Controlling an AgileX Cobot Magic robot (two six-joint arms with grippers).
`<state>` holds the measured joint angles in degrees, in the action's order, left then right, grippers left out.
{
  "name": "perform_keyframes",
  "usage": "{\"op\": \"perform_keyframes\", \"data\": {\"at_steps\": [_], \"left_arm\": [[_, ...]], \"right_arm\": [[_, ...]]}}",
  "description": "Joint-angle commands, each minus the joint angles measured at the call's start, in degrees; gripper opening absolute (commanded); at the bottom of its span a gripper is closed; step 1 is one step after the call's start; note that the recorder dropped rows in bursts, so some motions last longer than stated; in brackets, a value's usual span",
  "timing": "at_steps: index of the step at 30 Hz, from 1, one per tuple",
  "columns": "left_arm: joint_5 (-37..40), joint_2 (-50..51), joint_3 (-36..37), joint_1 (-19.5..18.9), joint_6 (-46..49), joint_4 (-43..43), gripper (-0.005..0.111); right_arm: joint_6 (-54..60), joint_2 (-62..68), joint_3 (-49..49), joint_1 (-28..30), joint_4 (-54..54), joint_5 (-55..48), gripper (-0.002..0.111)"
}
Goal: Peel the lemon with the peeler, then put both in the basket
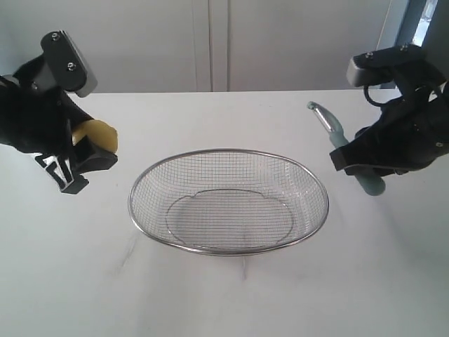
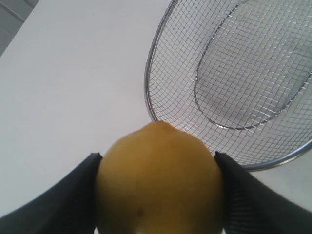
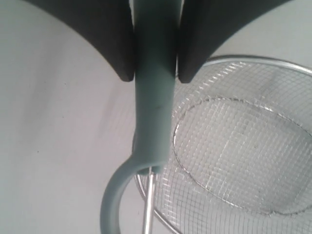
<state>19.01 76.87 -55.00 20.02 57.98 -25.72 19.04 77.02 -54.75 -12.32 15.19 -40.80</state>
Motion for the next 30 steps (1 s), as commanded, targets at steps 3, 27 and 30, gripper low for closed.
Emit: {"op": "perform_keyframes", "data": {"at_steps": [3,27,30], "left_arm": [[1.21,-0.84,0.28,0.07,0.94,-4.42,0.0],[2.14,-0.84,0.28,13.7,12.77,-11.3,0.0],[2.14,-0.84,0.28,14.28,12.77,-11.3,0.0]], "right_arm": [[0.41,1.7,0.15,0.36,8.44,5.98,0.0],[24.69,10.77,0.15,-4.23,38.51,-4.34,0.0],[24.69,11.13,0.15,-6.2,38.76,-4.34,0.0]]}}
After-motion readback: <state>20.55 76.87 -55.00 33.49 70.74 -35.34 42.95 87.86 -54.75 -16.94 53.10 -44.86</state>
